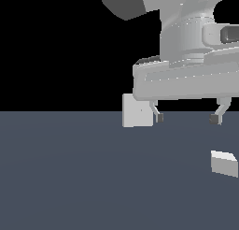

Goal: Plug the charger into the wall socket.

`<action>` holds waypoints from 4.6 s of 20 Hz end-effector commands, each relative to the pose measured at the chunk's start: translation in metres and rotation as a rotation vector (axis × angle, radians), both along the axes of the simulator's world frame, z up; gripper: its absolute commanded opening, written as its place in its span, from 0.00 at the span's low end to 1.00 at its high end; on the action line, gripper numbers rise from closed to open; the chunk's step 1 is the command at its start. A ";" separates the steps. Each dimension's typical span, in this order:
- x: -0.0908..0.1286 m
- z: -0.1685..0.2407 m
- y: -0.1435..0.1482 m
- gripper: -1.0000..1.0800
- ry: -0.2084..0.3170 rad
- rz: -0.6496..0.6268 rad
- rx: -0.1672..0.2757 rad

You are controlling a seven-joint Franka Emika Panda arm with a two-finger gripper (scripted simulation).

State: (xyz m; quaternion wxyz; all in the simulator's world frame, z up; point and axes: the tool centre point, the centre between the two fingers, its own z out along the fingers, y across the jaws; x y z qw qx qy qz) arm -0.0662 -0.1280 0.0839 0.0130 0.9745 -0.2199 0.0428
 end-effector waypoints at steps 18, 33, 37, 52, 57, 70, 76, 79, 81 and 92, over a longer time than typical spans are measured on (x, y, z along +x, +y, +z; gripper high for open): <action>-0.031 -0.022 -0.048 0.96 -0.046 -0.161 -0.020; -0.031 -0.070 -0.047 0.96 -0.046 -0.160 -0.018; -0.031 -0.072 -0.047 0.00 -0.046 -0.160 -0.018; -0.028 -0.070 -0.046 0.00 -0.046 -0.135 -0.018; -0.017 -0.062 -0.043 0.00 -0.047 -0.061 -0.017; 0.035 -0.024 -0.014 0.00 -0.051 0.330 -0.011; 0.056 -0.005 0.010 0.00 -0.052 0.533 -0.006; 0.062 0.002 0.020 0.00 -0.052 0.613 -0.003; 0.066 0.006 0.026 0.00 -0.052 0.657 -0.002; 0.072 0.016 0.044 0.00 -0.051 0.775 0.003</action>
